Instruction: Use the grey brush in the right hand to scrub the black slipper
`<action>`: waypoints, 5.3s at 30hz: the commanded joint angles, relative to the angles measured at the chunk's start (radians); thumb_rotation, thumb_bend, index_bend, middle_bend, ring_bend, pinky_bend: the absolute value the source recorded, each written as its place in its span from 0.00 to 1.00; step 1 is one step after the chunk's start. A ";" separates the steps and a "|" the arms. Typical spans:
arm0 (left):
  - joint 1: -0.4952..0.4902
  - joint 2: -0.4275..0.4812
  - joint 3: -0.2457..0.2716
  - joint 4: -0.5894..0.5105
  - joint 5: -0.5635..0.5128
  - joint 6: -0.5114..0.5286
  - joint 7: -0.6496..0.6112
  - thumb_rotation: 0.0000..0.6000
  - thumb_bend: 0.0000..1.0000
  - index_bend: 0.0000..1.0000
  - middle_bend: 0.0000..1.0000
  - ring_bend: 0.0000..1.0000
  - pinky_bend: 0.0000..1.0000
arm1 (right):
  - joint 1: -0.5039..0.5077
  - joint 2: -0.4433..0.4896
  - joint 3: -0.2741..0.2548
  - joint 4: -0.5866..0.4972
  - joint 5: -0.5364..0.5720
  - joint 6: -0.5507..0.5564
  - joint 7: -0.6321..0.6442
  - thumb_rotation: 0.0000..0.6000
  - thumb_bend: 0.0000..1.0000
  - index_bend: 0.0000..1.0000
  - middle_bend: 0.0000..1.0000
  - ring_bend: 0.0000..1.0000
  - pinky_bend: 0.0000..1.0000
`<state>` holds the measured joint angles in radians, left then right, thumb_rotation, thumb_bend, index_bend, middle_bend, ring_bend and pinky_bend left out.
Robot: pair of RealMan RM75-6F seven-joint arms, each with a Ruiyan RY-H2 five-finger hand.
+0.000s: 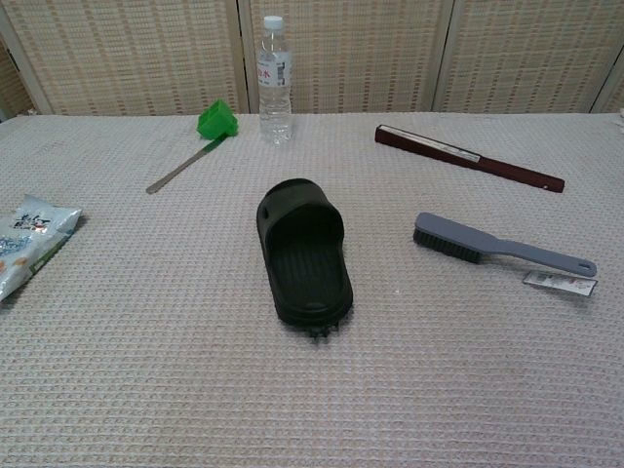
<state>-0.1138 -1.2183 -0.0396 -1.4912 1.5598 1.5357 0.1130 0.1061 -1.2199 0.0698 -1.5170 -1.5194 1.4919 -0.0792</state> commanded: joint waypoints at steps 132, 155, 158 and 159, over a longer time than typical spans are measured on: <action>-0.032 0.079 0.009 -0.025 -0.046 -0.103 -0.155 1.00 0.50 0.00 0.00 0.00 0.15 | 0.789 -1.022 0.164 1.175 0.058 -0.211 -0.087 1.00 0.35 0.98 0.80 0.86 1.00; -0.033 0.079 0.012 -0.029 -0.046 -0.106 -0.150 1.00 0.50 0.00 0.00 0.00 0.15 | 0.757 -1.002 0.149 1.146 0.062 -0.194 -0.073 1.00 0.35 0.99 0.80 0.87 1.00; -0.036 0.080 0.010 -0.026 -0.049 -0.113 -0.153 1.00 0.50 0.00 0.00 0.00 0.15 | 0.803 -1.029 0.169 1.165 0.073 -0.224 -0.087 1.00 0.35 0.99 0.80 0.87 1.00; -0.036 0.079 0.010 -0.027 -0.050 -0.113 -0.153 1.00 0.50 0.00 0.00 0.00 0.15 | 0.820 -1.040 0.177 1.175 0.080 -0.238 -0.093 1.00 0.35 0.99 0.80 0.87 1.00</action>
<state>-0.1498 -1.1389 -0.0295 -1.5180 1.5109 1.4229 -0.0401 0.8979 -2.2381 0.2289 -0.3589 -1.4530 1.2786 -0.1587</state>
